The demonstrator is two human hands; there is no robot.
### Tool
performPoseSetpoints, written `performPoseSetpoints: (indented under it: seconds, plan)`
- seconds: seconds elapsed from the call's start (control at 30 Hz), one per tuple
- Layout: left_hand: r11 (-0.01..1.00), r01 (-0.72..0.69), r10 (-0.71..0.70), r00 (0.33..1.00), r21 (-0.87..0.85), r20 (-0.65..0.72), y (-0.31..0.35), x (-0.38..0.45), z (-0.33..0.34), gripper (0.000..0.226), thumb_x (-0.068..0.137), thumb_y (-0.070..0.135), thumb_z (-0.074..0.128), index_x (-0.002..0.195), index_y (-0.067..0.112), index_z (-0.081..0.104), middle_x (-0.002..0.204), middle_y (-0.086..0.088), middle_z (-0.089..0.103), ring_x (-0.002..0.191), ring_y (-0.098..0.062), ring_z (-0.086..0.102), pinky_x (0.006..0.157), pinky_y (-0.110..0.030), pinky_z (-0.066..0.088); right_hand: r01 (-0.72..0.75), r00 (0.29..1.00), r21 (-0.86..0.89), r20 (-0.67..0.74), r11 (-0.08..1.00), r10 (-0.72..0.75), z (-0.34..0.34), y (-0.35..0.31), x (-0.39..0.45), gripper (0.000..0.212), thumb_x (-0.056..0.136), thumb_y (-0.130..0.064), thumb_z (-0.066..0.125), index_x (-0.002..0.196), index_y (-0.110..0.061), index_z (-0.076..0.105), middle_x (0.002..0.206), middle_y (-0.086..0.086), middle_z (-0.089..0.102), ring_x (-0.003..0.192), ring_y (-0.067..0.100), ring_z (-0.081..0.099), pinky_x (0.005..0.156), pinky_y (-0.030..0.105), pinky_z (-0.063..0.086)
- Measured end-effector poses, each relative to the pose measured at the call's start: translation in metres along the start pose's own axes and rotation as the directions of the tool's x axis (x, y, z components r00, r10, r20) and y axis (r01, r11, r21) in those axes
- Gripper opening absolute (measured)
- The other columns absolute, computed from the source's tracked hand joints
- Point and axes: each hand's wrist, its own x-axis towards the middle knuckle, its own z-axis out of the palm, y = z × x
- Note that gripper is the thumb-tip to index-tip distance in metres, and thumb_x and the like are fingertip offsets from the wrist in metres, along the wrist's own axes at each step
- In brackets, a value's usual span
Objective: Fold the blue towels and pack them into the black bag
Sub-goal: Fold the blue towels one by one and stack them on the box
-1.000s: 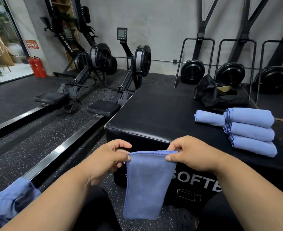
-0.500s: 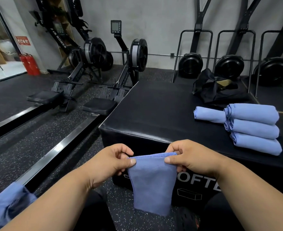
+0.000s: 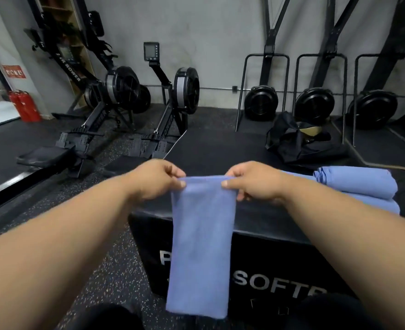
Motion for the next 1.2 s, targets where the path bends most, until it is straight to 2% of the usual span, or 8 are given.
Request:
performPoseSetpoints:
  seconds: [0.2,0.33,0.57,0.73,0.87,1.03,1.13,1.2]
  plan:
    - [0.943,-0.303,0.332,0.853,0.136,-0.402,0.141,0.052,-0.095,0.008,0.093,0.02,0.077,0.099,0.017,0.081,0.09,-0.003,0.079,0.069,-0.005,0.061,0.072,-0.022,0.053,0.265,0.902,0.164,-0.39,0.95,-0.184,-0.101,-0.11,0.049,0.007,0.104,-0.016,0.062,0.096,-0.016,0.061,0.09,0.01,0.067,0.073,0.019,0.071,0.065,0.03,0.06]
    - [0.888,-0.445,0.438,0.74,0.118,-0.511,0.171,0.05,-0.117,0.021,0.09,0.02,0.08,0.11,0.019,0.078,0.094,0.004,0.078,0.07,0.002,0.063,0.078,-0.018,0.054,0.393,0.799,0.096,-0.529,0.915,-0.287,-0.129,-0.135,0.049,0.011,0.1,-0.018,0.068,0.091,-0.02,0.064,0.088,0.004,0.073,0.072,0.01,0.068,0.061,0.019,0.051]
    - [0.928,-0.286,0.359,0.857,0.238,-0.37,0.039,0.046,-0.001,0.022,0.089,0.01,0.073,0.099,0.029,0.069,0.09,0.013,0.072,0.074,0.003,0.062,0.076,-0.021,0.05,0.143,0.901,0.012,-0.416,0.99,-0.125,-0.04,-0.005,0.055,0.009,0.09,-0.024,0.079,0.09,-0.018,0.072,0.08,-0.003,0.072,0.067,0.012,0.06,0.068,0.03,0.054]
    - [0.973,-0.054,0.11,0.963,0.223,-0.246,-0.089,0.013,0.111,0.018,0.088,0.02,0.071,0.093,0.038,0.068,0.094,0.018,0.07,0.087,-0.004,0.065,0.09,-0.033,0.055,-0.031,0.971,-0.156,-0.237,0.987,-0.007,0.077,0.113,0.022,0.011,0.09,-0.026,0.074,0.084,-0.026,0.065,0.116,-0.004,0.075,0.115,0.014,0.064,0.093,0.034,0.049]
    - [0.944,-0.164,0.232,0.946,0.287,-0.225,-0.121,-0.02,0.139,0.025,0.083,0.011,0.073,0.093,0.034,0.073,0.092,0.021,0.068,0.092,-0.005,0.062,0.088,-0.025,0.049,0.002,0.98,-0.179,-0.197,0.984,-0.037,0.116,0.146,-0.009,0.022,0.096,-0.02,0.07,0.083,-0.036,0.061,0.151,-0.009,0.057,0.145,0.001,0.044,0.11,0.028,0.041]
    - [0.939,-0.247,0.298,0.932,0.24,-0.206,-0.11,-0.029,0.129,0.017,0.086,0.015,0.076,0.089,0.031,0.073,0.089,0.023,0.068,0.094,0.004,0.06,0.083,-0.005,0.038,0.03,0.97,-0.066,-0.24,0.997,-0.045,0.111,0.144,-0.017,0.005,0.1,-0.028,0.065,0.097,-0.032,0.064,0.129,-0.021,0.063,0.125,-0.004,0.056,0.1,0.024,0.043]
    - [0.981,-0.171,0.186,0.962,0.088,-0.199,-0.105,-0.02,0.122,0.014,0.089,0.024,0.078,0.088,0.036,0.07,0.097,0.021,0.07,0.097,0.003,0.063,0.085,-0.012,0.043,-0.006,0.965,0.043,-0.263,0.999,0.017,0.1,0.137,-0.008,0.011,0.101,-0.033,0.062,0.091,-0.032,0.06,0.09,-0.013,0.065,0.083,0.0,0.056,0.079,0.028,0.047]
    - [0.991,-0.11,0.098,0.984,-0.08,-0.147,-0.103,-0.007,0.119,0.01,0.092,0.028,0.078,0.089,0.035,0.07,0.106,0.023,0.072,0.1,0.004,0.066,0.088,-0.018,0.048,-0.022,0.956,0.108,-0.288,0.994,0.052,0.093,0.134,0.0,0.011,0.102,-0.033,0.061,0.092,-0.028,0.06,0.087,-0.003,0.066,0.074,0.004,0.053,0.076,0.028,0.046]
